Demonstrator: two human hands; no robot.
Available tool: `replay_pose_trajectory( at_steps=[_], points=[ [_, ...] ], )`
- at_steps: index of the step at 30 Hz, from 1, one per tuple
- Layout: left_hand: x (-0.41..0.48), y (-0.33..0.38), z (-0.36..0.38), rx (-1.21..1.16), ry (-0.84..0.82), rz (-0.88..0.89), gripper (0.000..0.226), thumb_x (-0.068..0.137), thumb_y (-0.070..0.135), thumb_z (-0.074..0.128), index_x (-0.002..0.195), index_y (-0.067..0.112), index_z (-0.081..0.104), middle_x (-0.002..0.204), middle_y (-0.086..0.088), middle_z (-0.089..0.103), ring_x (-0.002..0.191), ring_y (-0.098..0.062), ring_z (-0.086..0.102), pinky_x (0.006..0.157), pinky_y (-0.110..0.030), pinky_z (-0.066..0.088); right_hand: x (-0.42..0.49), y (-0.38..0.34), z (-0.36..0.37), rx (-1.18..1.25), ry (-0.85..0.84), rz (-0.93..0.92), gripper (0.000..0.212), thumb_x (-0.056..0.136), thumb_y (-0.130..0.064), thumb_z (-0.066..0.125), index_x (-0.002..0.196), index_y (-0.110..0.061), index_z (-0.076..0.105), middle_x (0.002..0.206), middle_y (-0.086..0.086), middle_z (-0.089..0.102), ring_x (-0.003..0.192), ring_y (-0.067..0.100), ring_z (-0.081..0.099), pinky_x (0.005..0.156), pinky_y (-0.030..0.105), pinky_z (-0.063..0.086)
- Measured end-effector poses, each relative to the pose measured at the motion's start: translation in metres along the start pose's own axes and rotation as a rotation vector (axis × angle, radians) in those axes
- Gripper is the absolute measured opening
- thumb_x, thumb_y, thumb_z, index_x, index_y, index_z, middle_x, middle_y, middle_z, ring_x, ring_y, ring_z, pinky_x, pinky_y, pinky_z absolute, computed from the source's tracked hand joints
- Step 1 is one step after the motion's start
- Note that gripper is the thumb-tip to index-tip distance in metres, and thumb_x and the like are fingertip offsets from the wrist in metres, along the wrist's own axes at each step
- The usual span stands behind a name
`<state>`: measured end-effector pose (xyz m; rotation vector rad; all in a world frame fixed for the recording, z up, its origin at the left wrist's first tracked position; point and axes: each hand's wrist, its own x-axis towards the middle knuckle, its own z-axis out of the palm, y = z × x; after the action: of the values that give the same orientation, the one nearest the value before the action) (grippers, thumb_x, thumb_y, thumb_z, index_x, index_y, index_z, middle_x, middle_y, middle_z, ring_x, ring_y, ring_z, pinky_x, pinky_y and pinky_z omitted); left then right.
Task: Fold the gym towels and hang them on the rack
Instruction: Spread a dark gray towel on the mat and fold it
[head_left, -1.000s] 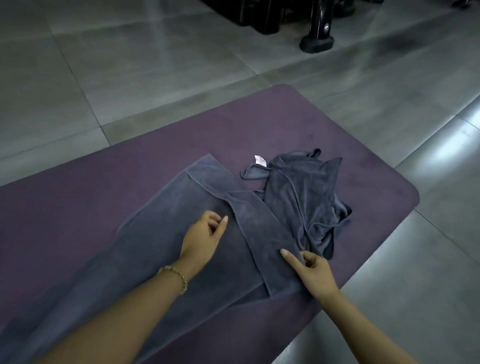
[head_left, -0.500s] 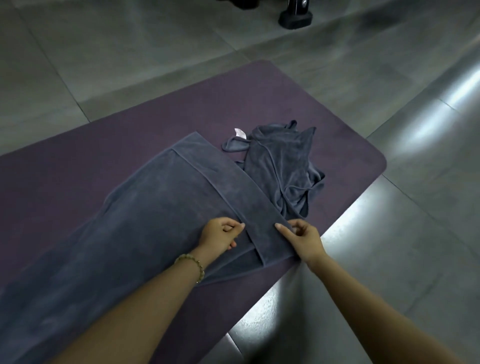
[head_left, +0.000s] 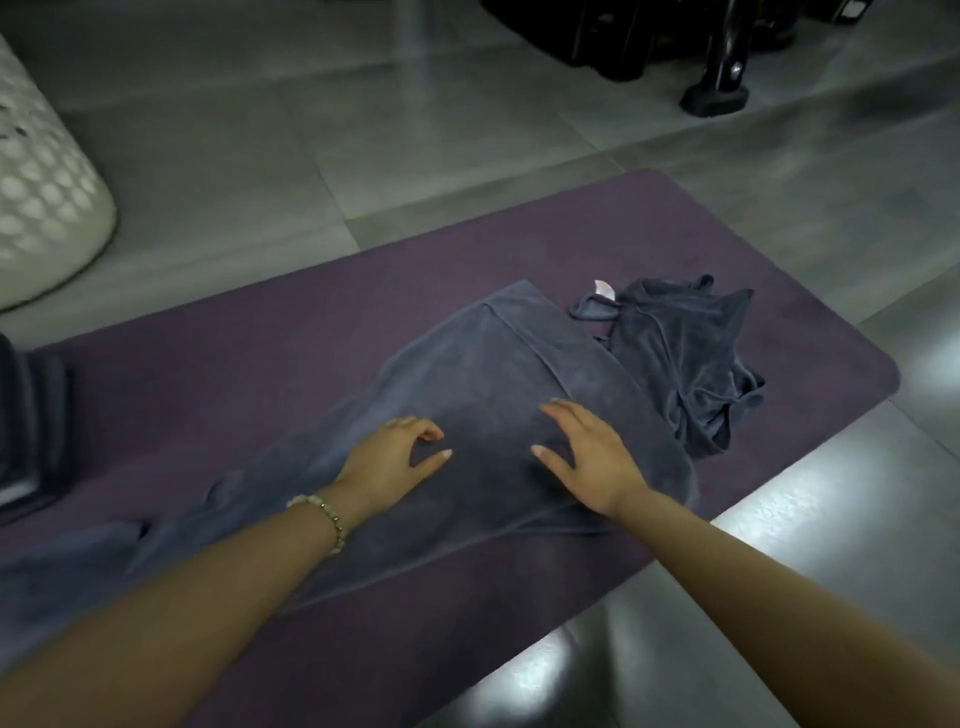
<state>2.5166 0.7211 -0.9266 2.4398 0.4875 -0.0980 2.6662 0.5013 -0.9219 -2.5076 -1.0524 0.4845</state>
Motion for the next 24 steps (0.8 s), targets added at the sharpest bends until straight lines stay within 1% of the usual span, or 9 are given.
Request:
replay_pose_trajectory(
  at_steps=[3,6,11,14,17,18,20,22,24],
  points=[
    [-0.043,-0.050,-0.043,0.122,-0.019,-0.068,0.036,0.091,0.047,0.055,0.118,0.024,0.058,0.121,0.010,0.058,0.114,-0.011,0.052,0.096,-0.026,0.040,0.021,-0.060,0.014,-0.047,-0.139,-0.116,0.064,0.095,-0.046,0.049,0.150,-0.024,0.024,0.158,-0.005,0.018,0.145,0.014,0.019,0.119,0.033,0.017],
    [-0.092,-0.101,-0.083,0.220,-0.030,-0.168,0.040,0.091,0.051,0.053,0.121,0.025,0.055,0.122,0.009,0.055,0.115,-0.013,0.050,0.097,-0.027,0.040,0.039,-0.118,0.028,-0.071,-0.198,-0.211,0.065,0.096,-0.046,0.047,0.152,-0.025,0.019,0.160,-0.007,0.013,0.146,0.012,0.014,0.120,0.031,0.014],
    [-0.184,-0.174,-0.126,0.219,0.074,-0.393,0.047,0.088,0.054,0.055,0.123,0.024,0.055,0.120,0.004,0.058,0.116,-0.016,0.051,0.096,-0.030,0.042,0.058,-0.211,0.055,-0.086,-0.291,-0.358,0.064,0.096,-0.045,0.049,0.151,-0.026,0.023,0.159,-0.008,0.016,0.144,0.014,0.021,0.118,0.035,0.021],
    [-0.232,-0.208,-0.133,0.163,0.064,-0.498,0.076,0.076,0.074,0.045,0.133,0.025,0.049,0.131,0.003,0.054,0.122,-0.018,0.048,0.103,-0.033,0.039,0.068,-0.259,0.074,-0.206,-0.390,-0.466,0.063,0.096,-0.047,0.047,0.150,-0.025,0.025,0.158,-0.007,0.018,0.144,0.014,0.023,0.117,0.036,0.024],
    [-0.258,-0.229,-0.127,0.134,0.052,-0.522,0.077,0.082,0.071,0.046,0.143,0.026,0.038,0.141,0.003,0.048,0.130,-0.019,0.042,0.109,-0.033,0.032,0.069,-0.298,0.100,-0.235,-0.466,-0.492,0.063,0.094,-0.050,0.048,0.148,-0.025,0.028,0.156,-0.007,0.022,0.142,0.016,0.026,0.116,0.037,0.027],
    [-0.262,-0.234,-0.125,0.158,0.056,-0.520,0.081,0.079,0.075,0.041,0.144,0.027,0.038,0.139,0.002,0.051,0.127,-0.020,0.044,0.108,-0.032,0.032,0.066,-0.309,0.111,-0.220,-0.482,-0.482,0.063,0.094,-0.050,0.049,0.148,-0.024,0.030,0.155,-0.006,0.025,0.141,0.016,0.029,0.115,0.037,0.028],
    [-0.266,-0.237,-0.121,0.185,0.081,-0.515,0.101,0.062,0.089,0.022,0.140,0.028,0.043,0.126,-0.002,0.059,0.117,-0.022,0.050,0.102,-0.029,0.033,0.056,-0.323,0.135,-0.177,-0.511,-0.437,0.063,0.093,-0.052,0.050,0.146,-0.022,0.033,0.152,-0.002,0.032,0.137,0.019,0.035,0.113,0.035,0.030],
    [-0.272,-0.237,-0.118,0.123,0.095,-0.496,0.117,0.049,0.100,0.010,0.132,0.028,0.050,0.111,-0.002,0.064,0.105,-0.020,0.054,0.093,-0.027,0.038,0.043,-0.328,0.155,-0.163,-0.535,-0.385,0.067,0.091,-0.057,0.048,0.145,-0.021,0.034,0.148,0.003,0.040,0.134,0.022,0.040,0.112,0.035,0.031],
    [-0.279,-0.235,-0.116,0.074,0.120,-0.464,0.115,0.046,0.101,0.003,0.120,0.031,0.055,0.097,0.006,0.066,0.092,-0.016,0.058,0.078,-0.024,0.039,0.030,-0.325,0.165,-0.180,-0.519,-0.375,0.067,0.090,-0.061,0.045,0.143,-0.020,0.037,0.142,0.005,0.046,0.129,0.024,0.044,0.110,0.035,0.032]
  ],
)
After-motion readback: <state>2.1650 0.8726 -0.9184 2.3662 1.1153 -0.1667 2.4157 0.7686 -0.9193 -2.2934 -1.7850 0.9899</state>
